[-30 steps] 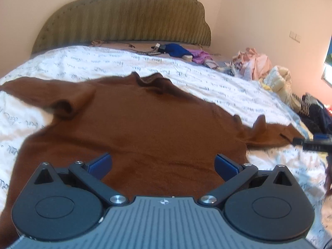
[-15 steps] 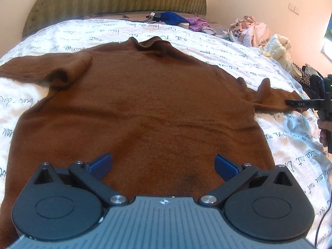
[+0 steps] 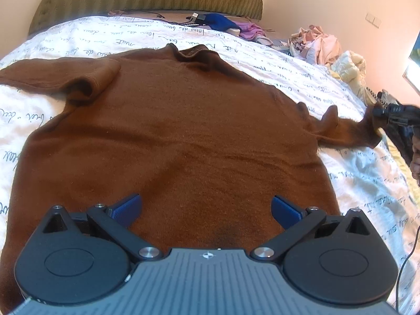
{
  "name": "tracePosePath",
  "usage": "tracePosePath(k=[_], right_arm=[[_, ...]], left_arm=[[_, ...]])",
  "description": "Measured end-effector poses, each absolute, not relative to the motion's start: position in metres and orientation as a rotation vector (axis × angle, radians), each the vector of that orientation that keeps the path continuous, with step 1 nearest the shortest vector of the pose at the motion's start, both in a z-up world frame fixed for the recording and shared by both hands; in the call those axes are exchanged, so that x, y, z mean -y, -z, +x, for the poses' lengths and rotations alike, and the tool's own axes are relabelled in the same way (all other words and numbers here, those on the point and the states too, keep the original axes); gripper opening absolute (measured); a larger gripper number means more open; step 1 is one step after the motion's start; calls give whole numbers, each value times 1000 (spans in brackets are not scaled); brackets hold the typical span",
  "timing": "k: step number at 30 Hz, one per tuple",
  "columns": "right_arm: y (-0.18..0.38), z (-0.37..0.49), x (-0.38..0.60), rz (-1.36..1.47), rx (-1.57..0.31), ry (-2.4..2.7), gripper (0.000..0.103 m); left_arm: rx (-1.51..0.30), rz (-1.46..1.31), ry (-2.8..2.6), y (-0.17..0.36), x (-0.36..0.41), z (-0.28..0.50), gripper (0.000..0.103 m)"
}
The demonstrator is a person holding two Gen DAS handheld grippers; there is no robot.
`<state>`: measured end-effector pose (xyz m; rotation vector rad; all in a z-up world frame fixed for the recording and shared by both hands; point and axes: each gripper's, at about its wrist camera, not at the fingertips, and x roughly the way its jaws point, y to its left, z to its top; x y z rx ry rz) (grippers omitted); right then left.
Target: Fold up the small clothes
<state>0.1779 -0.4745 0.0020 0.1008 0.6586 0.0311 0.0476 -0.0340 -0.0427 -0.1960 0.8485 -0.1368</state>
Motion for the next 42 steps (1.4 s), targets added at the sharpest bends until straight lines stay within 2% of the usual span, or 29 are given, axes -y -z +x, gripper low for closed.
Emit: tracePosePath(k=[4, 8, 14, 17, 18, 19, 20, 21, 22, 24, 29, 33, 36, 37, 39, 40, 41, 42], right_arm=[[-19, 180, 429, 215, -640, -185, 7], [-7, 201, 365, 319, -690, -338, 7], [47, 241, 275, 374, -813, -444, 7], [89, 257, 251, 365, -946, -433, 10], [97, 255, 247, 350, -938, -428, 11], [97, 250, 248, 354, -905, -434, 16], [94, 246, 251, 379, -893, -441, 43], [87, 241, 256, 404, -884, -458, 90], [76, 234, 262, 404, -851, -471, 102], [48, 212, 276, 370, -740, -464, 103], [11, 159, 325, 326, -649, -396, 103], [6, 98, 351, 289, -566, -336, 103], [17, 66, 366, 346, -555, -320, 103], [22, 59, 369, 349, -557, -321, 103], [31, 51, 368, 334, -573, -288, 103], [35, 50, 367, 326, -585, -286, 103], [38, 49, 365, 320, -588, -286, 103], [40, 48, 364, 317, -583, -284, 103]], left_arm=[[-849, -271, 172, 41, 23, 57, 103], [-851, -293, 189, 36, 17, 66, 103], [-883, -312, 193, 32, 5, 85, 103], [-902, -394, 253, 34, -4, 106, 103], [-907, -430, 285, 35, -6, 115, 103], [-917, -467, 311, 37, -8, 125, 103], [-923, -499, 333, 39, -8, 135, 103], [-921, -532, 370, 42, -8, 146, 103], [-920, -559, 408, 44, -6, 159, 103], [-929, -568, 449, 49, 4, 185, 103], [-1020, -638, 463, 73, 24, 252, 103], [-1061, -817, 528, 96, 28, 285, 103], [-1088, -849, 521, 104, 37, 299, 103], [-1087, -850, 509, 104, 39, 301, 100], [-1067, -846, 475, 103, 42, 303, 87], [-1072, -851, 459, 103, 41, 303, 55], [-1097, -864, 445, 105, 40, 302, 12], [-1125, -863, 429, 107, 39, 301, 2]])
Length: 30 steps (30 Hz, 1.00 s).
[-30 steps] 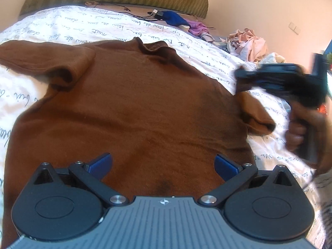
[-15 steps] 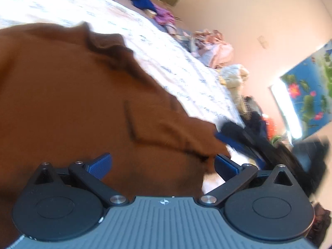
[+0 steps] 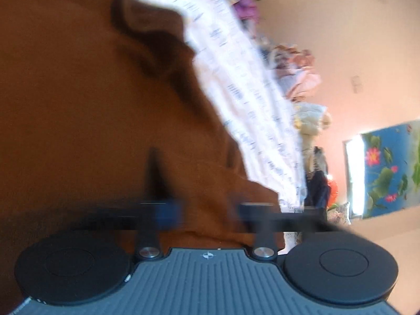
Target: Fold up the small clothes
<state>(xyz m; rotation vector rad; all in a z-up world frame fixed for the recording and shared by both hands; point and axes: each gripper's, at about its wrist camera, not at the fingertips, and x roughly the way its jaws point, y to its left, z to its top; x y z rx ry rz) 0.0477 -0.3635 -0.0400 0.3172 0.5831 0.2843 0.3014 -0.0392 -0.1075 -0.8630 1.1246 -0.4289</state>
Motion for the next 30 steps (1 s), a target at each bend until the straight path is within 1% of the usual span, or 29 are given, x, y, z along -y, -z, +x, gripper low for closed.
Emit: tracePosePath(k=[1, 3, 5, 8, 10, 14, 16, 20, 22, 24, 25, 26, 29, 30], right_arm=[[41, 46, 362, 314, -579, -287, 103], [41, 49, 358, 292, -578, -283, 103], [39, 49, 356, 272, -567, -276, 103], [37, 51, 357, 286, -575, -275, 103], [38, 53, 361, 307, -598, -262, 103], [42, 55, 364, 319, -618, -281, 103], [43, 56, 363, 328, -622, -296, 103], [42, 61, 355, 317, -614, -332, 103], [42, 68, 350, 307, -618, -336, 103], [41, 78, 348, 288, -620, -320, 103], [41, 84, 348, 284, -622, -319, 103], [40, 92, 351, 289, -625, -309, 103], [38, 116, 365, 314, -635, -244, 103], [39, 127, 372, 334, -650, -237, 96]], left_arm=[[-1126, -828, 414, 107, 39, 299, 5], [-1109, -732, 385, 104, 42, 297, 4], [-1061, -699, 364, 96, 39, 291, 4], [-935, -605, 358, 68, 28, 280, 4], [-883, -544, 351, 45, 17, 272, 4], [-814, -460, 324, 12, -16, 254, 4], [-813, -445, 301, 7, -34, 248, 4], [-828, -406, 229, 19, -67, 244, 4], [-868, -404, 190, 39, -80, 246, 5], [-904, -343, 130, 63, -88, 248, 5], [-913, -309, 108, 75, -89, 248, 13], [-882, -302, 106, 82, -92, 245, 16], [-845, -296, 89, 83, -92, 240, 16], [-839, -268, 82, 79, -87, 239, 16]])
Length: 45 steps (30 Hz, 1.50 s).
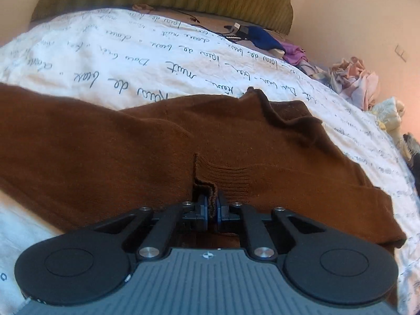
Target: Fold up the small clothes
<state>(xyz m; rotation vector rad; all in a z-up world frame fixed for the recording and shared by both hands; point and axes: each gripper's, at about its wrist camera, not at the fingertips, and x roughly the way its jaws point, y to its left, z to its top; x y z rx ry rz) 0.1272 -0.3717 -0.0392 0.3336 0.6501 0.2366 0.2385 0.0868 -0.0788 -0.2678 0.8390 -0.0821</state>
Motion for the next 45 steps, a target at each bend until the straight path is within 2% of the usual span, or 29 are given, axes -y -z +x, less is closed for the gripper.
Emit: tracePosePath(k=[1, 2, 3, 4, 5, 11, 12, 13, 17, 21, 25, 26, 27, 28, 31, 33, 35, 38, 42, 44, 45], right_arm=[[41, 137, 377, 352, -658, -237, 90], [45, 149, 381, 363, -677, -222, 72], [49, 162, 385, 378, -710, -198, 46], [57, 175, 390, 419, -745, -190, 37], [64, 187, 395, 473, -771, -204, 35], [101, 230, 400, 600, -858, -229, 34], [103, 231, 399, 595, -857, -222, 10], [102, 232, 397, 573, -851, -211, 4], [69, 227, 397, 502, -743, -208, 3], [49, 236, 389, 363, -714, -182, 3], [92, 272, 389, 274, -925, -148, 9], [89, 266, 395, 295, -885, -147, 17], [84, 260, 399, 321, -879, -117, 32], [78, 250, 403, 346, -860, -125, 36], [60, 214, 406, 391, -778, -212, 36], [58, 199, 401, 407, -777, -253, 36], [61, 193, 395, 429, -784, -281, 36], [68, 186, 390, 476, -815, -244, 36], [77, 168, 404, 655, -797, -209, 36], [83, 158, 414, 775, -762, -220, 36], [87, 159, 416, 806, -778, -221, 36]], left_arm=[[-837, -241, 78, 77, -83, 239, 16], [-840, -226, 76, 75, -80, 240, 16], [-845, -222, 75, 73, -79, 242, 16], [-851, -228, 73, 72, -80, 243, 16], [-858, -244, 72, 72, -83, 244, 17], [-855, -236, 94, 76, -84, 242, 17], [-856, -231, 93, 75, -83, 242, 17], [-857, -229, 88, 73, -83, 241, 17], [-815, -174, 84, 58, -74, 239, 17], [-819, -94, 78, 62, -63, 246, 16], [-816, -31, 46, 76, -58, 249, 24], [-818, -34, 45, 75, -59, 249, 24], [-820, -47, 43, 72, -61, 248, 24], [-815, -56, 45, 68, -63, 247, 24], [-749, -82, 60, 43, -65, 233, 24], [-691, -145, 112, 22, -62, 220, 31], [-660, -196, 206, 10, -50, 211, 45], [-684, -245, 328, 11, -25, 207, 58], [-801, -171, 314, 46, -6, 223, 58], [-893, -155, 270, 73, -10, 235, 55], [-853, -147, 280, 79, -18, 238, 58]])
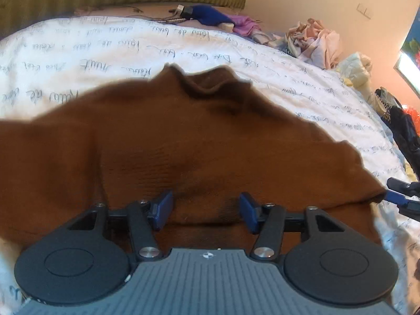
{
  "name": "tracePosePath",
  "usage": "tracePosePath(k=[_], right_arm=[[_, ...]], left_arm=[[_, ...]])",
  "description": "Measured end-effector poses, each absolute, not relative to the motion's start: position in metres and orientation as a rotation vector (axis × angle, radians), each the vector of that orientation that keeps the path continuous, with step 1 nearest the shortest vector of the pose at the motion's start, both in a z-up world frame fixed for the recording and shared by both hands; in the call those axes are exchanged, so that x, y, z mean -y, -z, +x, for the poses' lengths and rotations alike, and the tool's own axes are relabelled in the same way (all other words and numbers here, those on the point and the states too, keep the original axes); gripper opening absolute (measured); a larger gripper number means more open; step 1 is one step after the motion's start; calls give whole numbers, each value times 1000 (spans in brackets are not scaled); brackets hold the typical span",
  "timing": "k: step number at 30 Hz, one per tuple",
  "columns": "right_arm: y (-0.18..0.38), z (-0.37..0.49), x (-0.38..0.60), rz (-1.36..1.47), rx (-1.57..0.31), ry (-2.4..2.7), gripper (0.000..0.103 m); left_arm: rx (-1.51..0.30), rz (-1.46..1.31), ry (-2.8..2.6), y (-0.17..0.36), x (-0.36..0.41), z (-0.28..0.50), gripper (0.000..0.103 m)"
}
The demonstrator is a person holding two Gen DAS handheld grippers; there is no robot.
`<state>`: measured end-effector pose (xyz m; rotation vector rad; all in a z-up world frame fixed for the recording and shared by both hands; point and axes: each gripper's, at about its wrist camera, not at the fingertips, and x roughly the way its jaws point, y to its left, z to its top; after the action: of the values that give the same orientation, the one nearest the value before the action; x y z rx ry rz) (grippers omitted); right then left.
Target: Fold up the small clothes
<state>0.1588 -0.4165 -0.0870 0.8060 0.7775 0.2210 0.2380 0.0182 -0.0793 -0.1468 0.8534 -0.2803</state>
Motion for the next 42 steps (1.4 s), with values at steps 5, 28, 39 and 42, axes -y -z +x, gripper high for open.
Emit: tracePosePath(k=[5, 28, 39, 42], right_arm=[[117, 178, 422, 1007, -827, -264, 35], [52, 190, 384, 461, -778, -271, 20], [61, 191, 366, 415, -790, -197, 43], [89, 205, 335, 149, -933, -150, 85]], left_arm=[[-874, -127, 259, 78, -21, 241, 52], [-878, -107, 282, 71, -21, 231, 66], [-852, -3, 273, 76, -14, 228, 72], [-851, 9, 296, 78, -8, 228, 87]])
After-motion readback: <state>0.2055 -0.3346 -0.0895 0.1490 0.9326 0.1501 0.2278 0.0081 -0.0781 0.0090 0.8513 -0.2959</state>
